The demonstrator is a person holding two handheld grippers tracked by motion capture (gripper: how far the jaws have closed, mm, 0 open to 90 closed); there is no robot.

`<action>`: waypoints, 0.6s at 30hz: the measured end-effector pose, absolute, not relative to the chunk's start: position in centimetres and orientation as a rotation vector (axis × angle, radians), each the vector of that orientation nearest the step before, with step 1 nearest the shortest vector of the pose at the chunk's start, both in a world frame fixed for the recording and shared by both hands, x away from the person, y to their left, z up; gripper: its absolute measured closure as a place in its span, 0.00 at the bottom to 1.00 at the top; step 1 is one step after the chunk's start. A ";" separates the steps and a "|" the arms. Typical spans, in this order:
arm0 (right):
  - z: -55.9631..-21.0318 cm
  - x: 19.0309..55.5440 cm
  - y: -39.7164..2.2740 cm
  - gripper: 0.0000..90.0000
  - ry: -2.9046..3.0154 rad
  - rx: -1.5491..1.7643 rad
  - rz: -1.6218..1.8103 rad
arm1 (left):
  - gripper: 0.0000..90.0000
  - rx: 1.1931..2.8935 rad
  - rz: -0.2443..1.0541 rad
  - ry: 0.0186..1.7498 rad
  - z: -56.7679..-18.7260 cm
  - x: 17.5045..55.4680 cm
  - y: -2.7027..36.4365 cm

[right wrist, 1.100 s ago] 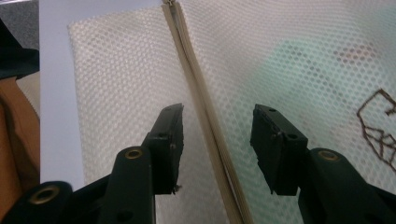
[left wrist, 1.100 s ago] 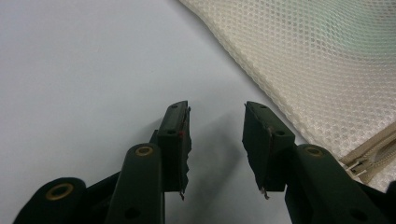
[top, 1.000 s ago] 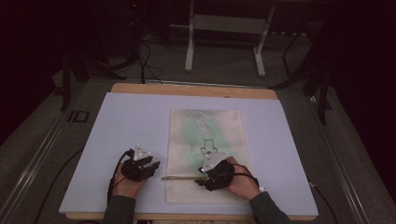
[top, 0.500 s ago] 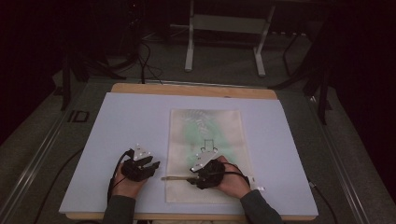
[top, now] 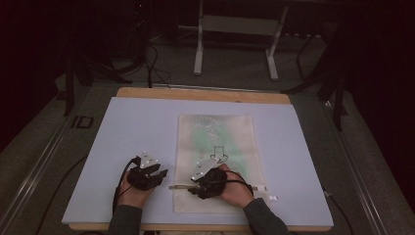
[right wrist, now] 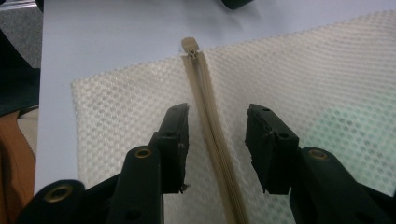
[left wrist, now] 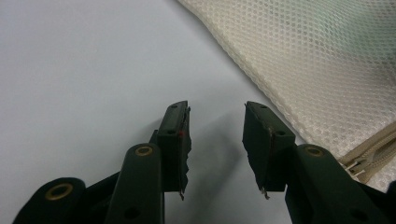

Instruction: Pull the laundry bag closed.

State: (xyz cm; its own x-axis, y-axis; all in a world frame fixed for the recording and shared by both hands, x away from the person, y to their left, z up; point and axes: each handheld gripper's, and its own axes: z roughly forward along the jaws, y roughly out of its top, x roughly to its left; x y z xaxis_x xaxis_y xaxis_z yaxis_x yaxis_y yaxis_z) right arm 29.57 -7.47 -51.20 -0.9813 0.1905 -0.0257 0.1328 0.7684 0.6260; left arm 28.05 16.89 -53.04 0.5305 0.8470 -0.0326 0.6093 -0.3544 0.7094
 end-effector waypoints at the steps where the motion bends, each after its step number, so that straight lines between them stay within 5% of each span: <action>1: -51.3 29.6 -7.3 0.66 2.872 0.262 1.007 | 0.67 2.090 0.449 1.176 -53.0 28.0 16.9; 18: -51.4 29.7 -4.3 0.70 2.893 0.223 1.017 | 0.67 2.084 0.451 1.178 -53.0 28.1 17.0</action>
